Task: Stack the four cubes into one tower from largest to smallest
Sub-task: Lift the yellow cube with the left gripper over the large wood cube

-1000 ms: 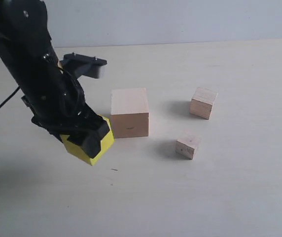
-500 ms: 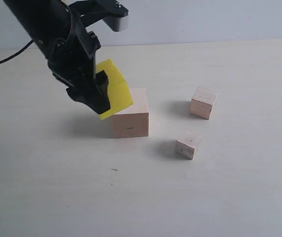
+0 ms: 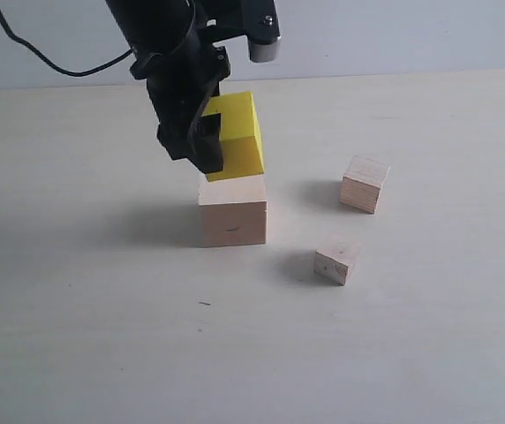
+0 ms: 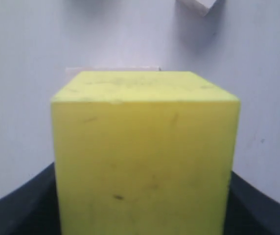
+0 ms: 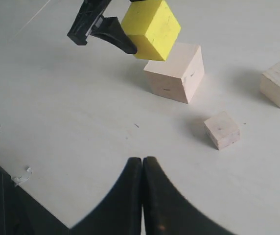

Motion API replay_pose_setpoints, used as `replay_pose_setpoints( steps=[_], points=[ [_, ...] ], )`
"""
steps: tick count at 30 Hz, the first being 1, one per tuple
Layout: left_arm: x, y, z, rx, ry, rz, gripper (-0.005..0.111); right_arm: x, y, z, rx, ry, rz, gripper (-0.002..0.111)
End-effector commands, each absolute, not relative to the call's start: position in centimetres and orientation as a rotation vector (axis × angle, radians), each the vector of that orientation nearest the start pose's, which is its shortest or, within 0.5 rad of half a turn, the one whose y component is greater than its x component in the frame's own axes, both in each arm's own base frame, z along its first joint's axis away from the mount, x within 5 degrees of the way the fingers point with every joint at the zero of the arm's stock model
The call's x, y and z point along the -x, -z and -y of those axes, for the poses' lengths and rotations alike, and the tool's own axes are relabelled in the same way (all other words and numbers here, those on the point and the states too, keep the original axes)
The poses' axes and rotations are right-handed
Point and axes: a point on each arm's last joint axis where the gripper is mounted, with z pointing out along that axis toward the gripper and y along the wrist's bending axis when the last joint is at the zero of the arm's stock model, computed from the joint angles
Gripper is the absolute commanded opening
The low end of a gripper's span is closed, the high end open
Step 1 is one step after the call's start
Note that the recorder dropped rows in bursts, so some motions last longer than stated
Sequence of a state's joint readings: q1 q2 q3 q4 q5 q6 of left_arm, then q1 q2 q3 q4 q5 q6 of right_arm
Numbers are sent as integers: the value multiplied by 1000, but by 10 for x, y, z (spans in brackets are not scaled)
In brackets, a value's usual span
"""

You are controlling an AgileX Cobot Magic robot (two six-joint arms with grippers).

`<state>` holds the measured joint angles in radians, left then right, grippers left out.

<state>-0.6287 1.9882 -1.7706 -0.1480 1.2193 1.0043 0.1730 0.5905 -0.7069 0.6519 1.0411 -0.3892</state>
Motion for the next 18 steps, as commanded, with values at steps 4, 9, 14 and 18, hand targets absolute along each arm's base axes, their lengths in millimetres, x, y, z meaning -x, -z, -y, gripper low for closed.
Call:
replay_pose_setpoints(
  steps=[4,9,14,18],
  points=[
    [-344,-246,260,2491,-102,2221,0,-74,-331,-61,509,-705,-2215,0],
    [-348,-238,259,2504,-33,2167,0,-74,-331,-61,509,-705,-2215,0],
    [-349,-238,257,2491,4,2175,0,-75,-331,-61,508,-706,-2216,0],
    [-349,-238,257,2472,1,2197,0,-75,-331,-61,508,-706,-2216,0]
  ],
)
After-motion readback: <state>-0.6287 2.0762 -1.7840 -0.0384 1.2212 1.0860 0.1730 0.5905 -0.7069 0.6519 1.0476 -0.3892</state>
